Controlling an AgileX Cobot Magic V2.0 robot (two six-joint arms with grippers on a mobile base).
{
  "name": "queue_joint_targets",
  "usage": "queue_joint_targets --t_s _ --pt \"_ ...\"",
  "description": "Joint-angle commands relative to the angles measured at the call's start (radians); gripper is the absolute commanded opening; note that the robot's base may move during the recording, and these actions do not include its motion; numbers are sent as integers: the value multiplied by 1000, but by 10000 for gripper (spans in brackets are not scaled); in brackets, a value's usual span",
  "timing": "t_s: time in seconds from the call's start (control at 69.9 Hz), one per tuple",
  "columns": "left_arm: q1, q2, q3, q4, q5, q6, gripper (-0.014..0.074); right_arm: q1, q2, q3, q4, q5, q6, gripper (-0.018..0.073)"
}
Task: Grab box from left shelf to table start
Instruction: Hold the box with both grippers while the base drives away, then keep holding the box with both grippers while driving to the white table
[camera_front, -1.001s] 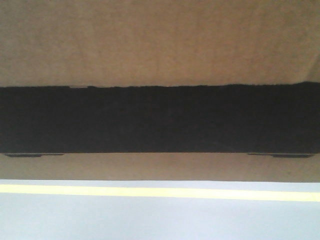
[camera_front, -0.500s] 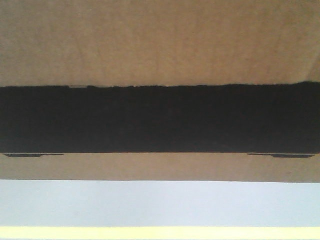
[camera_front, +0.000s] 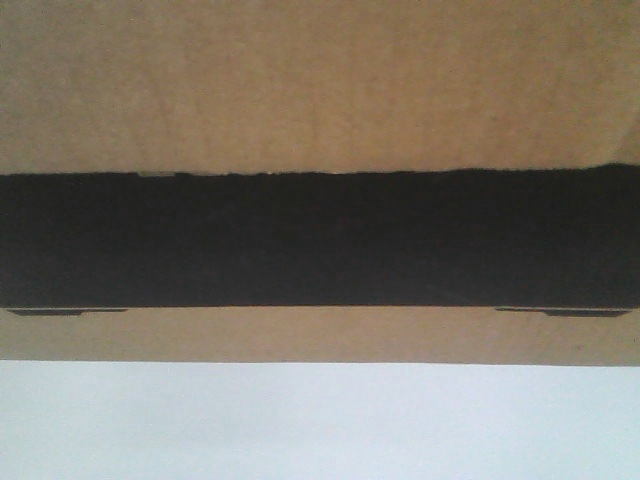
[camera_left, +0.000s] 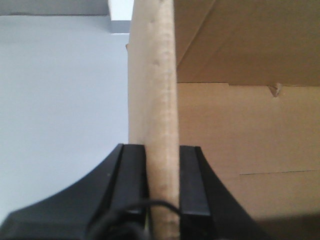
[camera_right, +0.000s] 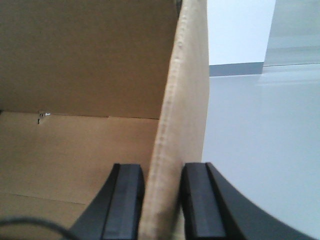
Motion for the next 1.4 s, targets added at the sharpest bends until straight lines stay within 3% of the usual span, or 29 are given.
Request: queue_joint_targets --t_s 0.0,1.387 --pt "-8 -14 -39 -69 -129 -3 -104 -7 9 -33 -27 -189 12 57" --pt "-8 -14 -39 -69 -129 -3 -104 -7 9 -33 -27 -188 12 57"
